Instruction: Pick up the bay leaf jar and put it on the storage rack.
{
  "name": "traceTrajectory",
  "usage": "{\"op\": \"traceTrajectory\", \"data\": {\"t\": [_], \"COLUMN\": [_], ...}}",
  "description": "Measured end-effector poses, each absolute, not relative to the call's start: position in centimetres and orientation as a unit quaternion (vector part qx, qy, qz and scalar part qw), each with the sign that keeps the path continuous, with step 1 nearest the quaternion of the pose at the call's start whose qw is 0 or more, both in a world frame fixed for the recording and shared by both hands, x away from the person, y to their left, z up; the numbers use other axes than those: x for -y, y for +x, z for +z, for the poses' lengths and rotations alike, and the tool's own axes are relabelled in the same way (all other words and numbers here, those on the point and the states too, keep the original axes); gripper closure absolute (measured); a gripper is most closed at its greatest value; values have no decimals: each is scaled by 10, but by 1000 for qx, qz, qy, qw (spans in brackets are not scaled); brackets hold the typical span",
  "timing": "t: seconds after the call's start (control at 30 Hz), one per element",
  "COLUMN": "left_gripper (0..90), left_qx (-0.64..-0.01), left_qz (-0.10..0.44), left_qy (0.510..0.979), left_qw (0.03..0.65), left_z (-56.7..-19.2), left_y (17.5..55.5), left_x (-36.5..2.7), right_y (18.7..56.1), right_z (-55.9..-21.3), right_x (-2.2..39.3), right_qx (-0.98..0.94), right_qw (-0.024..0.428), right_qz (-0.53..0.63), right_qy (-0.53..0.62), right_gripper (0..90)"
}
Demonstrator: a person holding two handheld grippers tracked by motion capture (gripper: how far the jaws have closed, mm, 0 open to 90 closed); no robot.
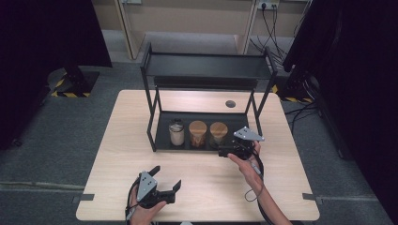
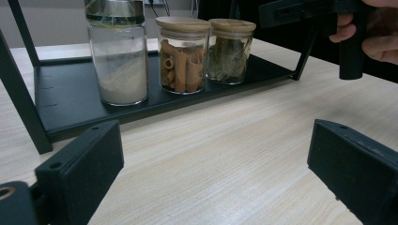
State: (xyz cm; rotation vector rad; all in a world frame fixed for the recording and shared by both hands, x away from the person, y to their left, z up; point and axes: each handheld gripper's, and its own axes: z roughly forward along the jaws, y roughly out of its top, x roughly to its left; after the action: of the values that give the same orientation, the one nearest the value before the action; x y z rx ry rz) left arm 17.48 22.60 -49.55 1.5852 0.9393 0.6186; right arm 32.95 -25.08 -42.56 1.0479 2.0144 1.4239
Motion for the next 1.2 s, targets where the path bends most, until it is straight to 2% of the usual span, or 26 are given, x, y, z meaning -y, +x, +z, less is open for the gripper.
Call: {"op": "traceTrajectory", "data": {"t": [1.2], "left_gripper": [33], "left_qx": [-403], "left_qz": [265], "left_qy": [671], "left_qw": [563], "left_z": [-496], "left_y": [175], "left_x": [-227], "right_y": [277], "right_z": [-425], "right_x": [259], "right_qx": [-735], "right_qw": [201], "right_qz": [546], "right_qy": [348], "right_gripper": [38]}}
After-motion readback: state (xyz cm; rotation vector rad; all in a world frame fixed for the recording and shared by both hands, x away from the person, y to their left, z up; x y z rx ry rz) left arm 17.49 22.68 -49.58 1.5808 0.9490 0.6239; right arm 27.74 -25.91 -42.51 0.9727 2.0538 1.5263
